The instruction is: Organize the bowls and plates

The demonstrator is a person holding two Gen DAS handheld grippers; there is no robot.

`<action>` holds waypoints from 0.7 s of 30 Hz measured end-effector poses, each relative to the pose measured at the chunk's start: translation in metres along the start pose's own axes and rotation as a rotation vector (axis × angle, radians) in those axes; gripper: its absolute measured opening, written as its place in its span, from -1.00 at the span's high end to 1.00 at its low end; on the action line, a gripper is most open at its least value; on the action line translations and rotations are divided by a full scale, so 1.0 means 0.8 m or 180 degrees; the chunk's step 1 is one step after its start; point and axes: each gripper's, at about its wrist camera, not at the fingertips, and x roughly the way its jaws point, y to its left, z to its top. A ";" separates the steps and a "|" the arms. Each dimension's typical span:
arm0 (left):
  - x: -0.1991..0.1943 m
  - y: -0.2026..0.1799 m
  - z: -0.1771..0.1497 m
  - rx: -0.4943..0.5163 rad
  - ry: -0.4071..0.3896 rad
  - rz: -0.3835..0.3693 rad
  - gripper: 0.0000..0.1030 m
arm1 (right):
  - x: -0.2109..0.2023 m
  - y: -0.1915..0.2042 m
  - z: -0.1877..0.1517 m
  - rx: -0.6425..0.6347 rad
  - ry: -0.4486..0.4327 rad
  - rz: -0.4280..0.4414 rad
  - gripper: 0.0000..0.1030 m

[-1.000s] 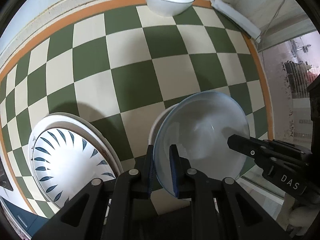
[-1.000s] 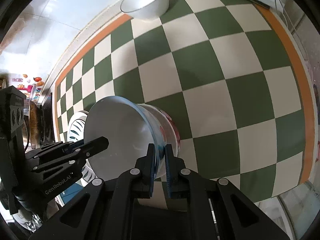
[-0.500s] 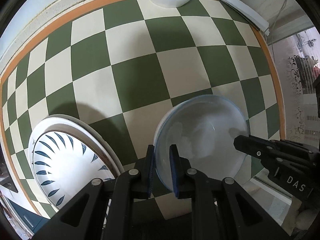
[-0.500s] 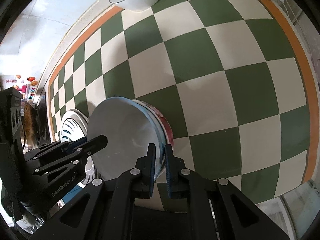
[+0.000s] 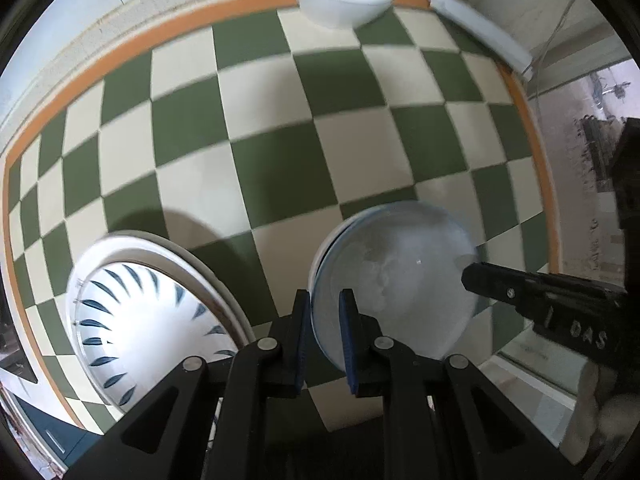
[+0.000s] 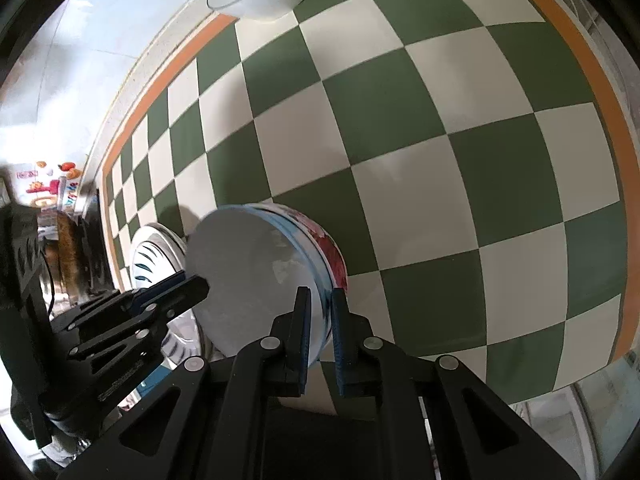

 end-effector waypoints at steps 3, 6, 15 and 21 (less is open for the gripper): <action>-0.036 0.002 0.013 -0.0026 -0.0194 -0.0027 0.73 | -0.025 0.002 0.011 0.0019 -0.0100 0.0094 0.74; -0.068 0.006 0.042 -0.0127 -0.0395 -0.0098 0.55 | -0.057 0.006 0.031 0.0014 -0.0251 0.0186 0.55; -0.064 0.043 0.185 -0.0686 -0.0583 -0.0235 0.42 | -0.116 0.022 0.151 -0.0020 -0.0756 0.0297 0.09; -0.018 0.067 0.256 -0.0950 -0.0416 -0.0303 0.42 | -0.099 0.032 0.247 -0.0050 -0.0907 0.0179 0.09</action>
